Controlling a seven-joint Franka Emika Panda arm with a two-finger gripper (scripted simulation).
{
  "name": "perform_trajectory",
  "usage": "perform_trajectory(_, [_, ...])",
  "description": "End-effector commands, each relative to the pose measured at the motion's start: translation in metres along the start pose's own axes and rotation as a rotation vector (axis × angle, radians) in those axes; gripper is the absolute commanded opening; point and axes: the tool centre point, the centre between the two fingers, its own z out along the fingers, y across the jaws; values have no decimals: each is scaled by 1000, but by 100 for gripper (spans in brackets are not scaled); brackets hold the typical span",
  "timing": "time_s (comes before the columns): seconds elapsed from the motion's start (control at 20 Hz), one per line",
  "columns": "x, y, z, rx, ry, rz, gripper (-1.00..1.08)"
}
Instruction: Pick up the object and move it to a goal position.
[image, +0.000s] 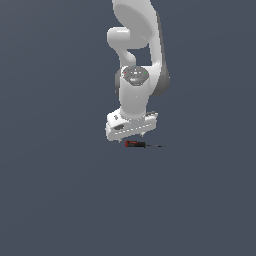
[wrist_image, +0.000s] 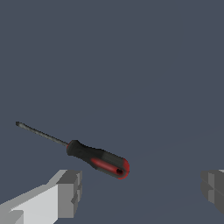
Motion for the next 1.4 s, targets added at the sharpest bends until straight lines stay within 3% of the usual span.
perform_trajectory(0.0, [-1, -5, 6, -1, -2, -80, 100])
perform_trajectory(1.35, [-12, -69, 65, 15, 3, -952, 100])
